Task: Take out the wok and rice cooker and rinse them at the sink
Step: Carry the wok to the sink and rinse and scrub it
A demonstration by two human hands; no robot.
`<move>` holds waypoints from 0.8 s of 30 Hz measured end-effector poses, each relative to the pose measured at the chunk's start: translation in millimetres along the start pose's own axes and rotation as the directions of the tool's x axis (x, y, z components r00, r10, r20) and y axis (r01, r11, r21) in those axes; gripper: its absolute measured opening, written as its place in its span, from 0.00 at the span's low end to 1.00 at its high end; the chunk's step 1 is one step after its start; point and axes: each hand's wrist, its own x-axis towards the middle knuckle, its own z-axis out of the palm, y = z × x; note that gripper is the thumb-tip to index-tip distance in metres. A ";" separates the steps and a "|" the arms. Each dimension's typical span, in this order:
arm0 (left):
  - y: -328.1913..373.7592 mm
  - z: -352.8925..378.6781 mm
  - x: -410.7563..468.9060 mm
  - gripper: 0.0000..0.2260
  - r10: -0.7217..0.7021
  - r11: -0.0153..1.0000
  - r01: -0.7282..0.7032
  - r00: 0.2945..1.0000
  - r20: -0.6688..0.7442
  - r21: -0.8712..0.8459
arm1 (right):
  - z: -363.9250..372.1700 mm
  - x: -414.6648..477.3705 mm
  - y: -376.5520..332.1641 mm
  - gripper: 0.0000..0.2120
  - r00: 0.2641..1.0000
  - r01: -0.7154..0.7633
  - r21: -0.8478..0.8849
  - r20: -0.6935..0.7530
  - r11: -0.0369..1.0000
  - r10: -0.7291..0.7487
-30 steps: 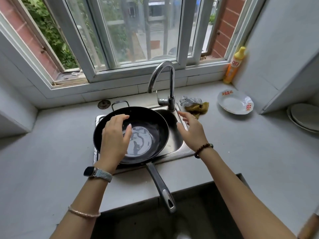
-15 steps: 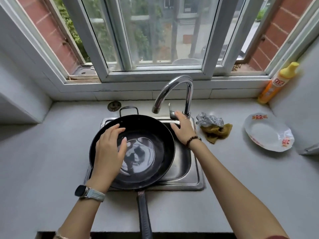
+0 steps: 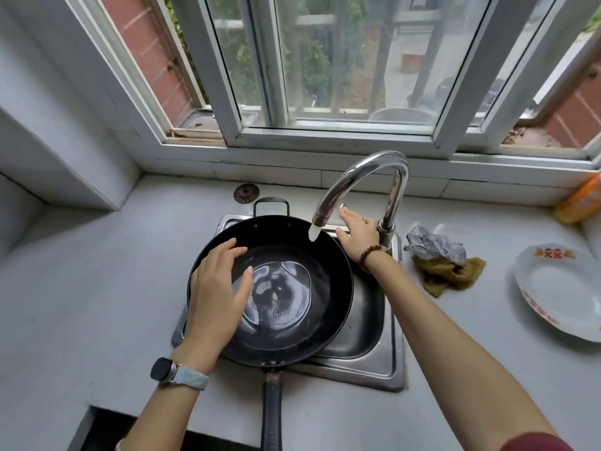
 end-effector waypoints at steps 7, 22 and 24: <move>-3.0 -8.0 -5.4 0.14 -0.006 1.000 0.007 1.000 -0.024 0.013 | 1.8 -1.1 -8.3 0.25 0.999 -0.034 0.047 -0.015 0.998 0.035; -27.8 -26.1 -56.7 0.13 0.071 0.989 -0.066 0.997 0.037 -0.133 | -0.8 -152.4 -45.5 0.09 0.971 -0.103 0.712 -0.079 0.695 0.224; -35.0 -28.8 -69.0 0.12 0.071 0.983 -0.055 0.994 0.085 -0.173 | 6.1 -177.4 -57.0 0.07 0.967 -0.112 0.744 -0.070 0.659 0.243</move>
